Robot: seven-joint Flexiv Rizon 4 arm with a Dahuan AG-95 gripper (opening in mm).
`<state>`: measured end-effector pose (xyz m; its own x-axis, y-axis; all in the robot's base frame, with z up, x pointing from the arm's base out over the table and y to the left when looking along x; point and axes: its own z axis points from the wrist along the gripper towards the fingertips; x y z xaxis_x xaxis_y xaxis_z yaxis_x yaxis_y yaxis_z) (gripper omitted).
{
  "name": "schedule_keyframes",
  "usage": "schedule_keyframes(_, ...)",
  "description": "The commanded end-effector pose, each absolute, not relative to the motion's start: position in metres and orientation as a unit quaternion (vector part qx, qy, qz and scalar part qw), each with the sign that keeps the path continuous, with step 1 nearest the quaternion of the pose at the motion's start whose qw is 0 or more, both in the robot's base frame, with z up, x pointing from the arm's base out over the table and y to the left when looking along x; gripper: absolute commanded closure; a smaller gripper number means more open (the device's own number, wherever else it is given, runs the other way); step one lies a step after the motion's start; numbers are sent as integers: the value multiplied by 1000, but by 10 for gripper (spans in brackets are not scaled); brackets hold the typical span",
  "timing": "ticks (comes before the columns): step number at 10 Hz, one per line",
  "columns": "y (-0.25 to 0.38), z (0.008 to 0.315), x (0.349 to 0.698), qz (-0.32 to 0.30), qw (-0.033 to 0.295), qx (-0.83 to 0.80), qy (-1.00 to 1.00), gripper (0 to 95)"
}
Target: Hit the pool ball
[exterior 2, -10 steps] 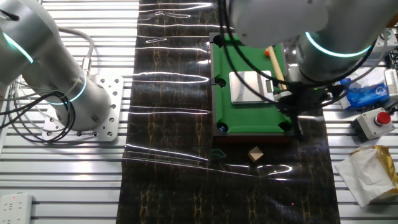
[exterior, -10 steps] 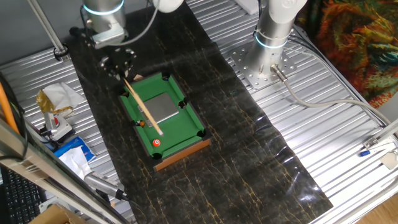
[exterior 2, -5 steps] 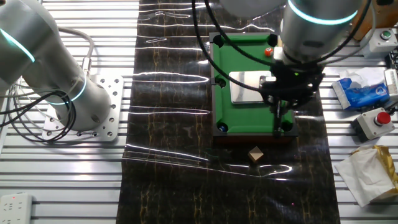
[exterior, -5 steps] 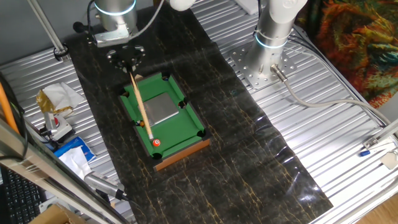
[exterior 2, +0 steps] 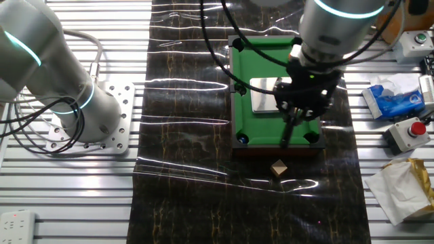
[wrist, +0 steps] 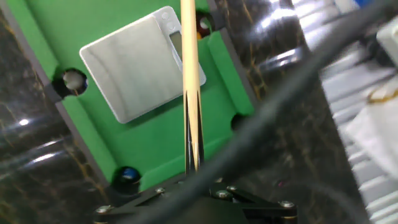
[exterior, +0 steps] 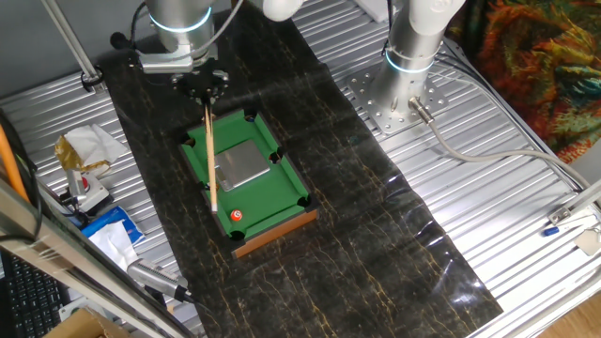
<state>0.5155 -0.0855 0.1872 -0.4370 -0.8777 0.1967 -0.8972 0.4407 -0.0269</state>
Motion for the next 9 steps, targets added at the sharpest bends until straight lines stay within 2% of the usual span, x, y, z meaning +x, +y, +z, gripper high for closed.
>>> schedule_keyframes(1,-91,192,505,45,113,525,-842,950)
schedule_keyframes(4,-92,200,497,27,147,532,-834,950)
schedule_keyframes(9,-87,201,488,25,181,532,-827,950)
